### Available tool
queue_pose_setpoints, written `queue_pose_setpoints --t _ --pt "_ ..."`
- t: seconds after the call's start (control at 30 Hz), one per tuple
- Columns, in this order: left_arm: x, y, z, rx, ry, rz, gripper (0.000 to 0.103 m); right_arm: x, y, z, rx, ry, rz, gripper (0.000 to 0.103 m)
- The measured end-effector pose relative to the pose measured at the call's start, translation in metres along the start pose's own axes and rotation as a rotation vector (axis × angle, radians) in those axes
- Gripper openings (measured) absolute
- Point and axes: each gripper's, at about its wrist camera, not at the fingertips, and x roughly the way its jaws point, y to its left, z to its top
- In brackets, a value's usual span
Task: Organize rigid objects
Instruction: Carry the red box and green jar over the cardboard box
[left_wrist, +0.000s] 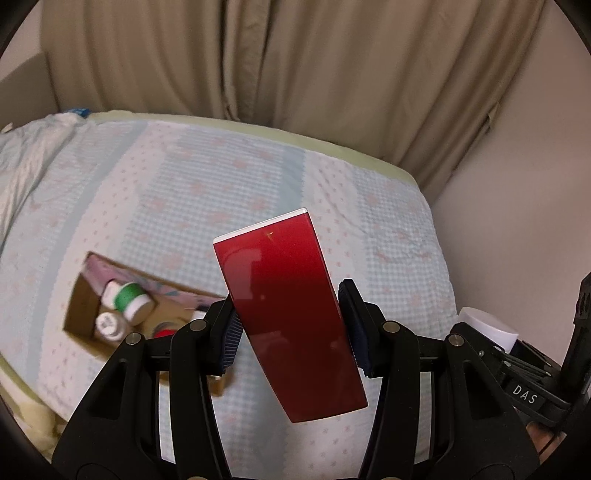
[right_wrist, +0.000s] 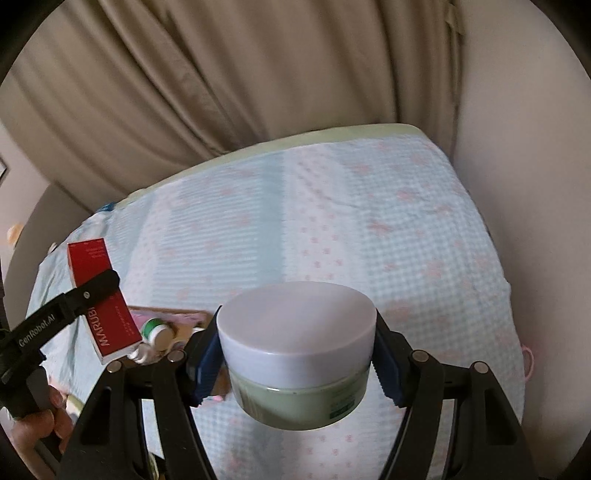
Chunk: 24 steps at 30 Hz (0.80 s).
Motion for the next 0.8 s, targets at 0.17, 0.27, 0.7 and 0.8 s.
queue_pose_setpoints --t 0.17,0.27,0.7,0.8 --pt "-0.021 0.045 -0.002 -0.019 -0.026 0.009 0.046 0.004 0.044 -0.008 -0.046 0.007 0.042 0.066" --pt "-0.029 0.083 0.003 -0.027 -0.030 0.004 0.046 0.008 0.074 -0.011 -0.061 0.004 0.056 0.066" --pt "-0.037 0.244 0.039 0.064 0.039 -0.017 0.046 0.048 0.209 -0.030 0.023 0.015 0.061 0.066" --pt "-0.025 0.277 0.043 0.086 0.073 -0.011 0.046 0.064 0.233 -0.036 0.060 0.031 0.054 0.066"
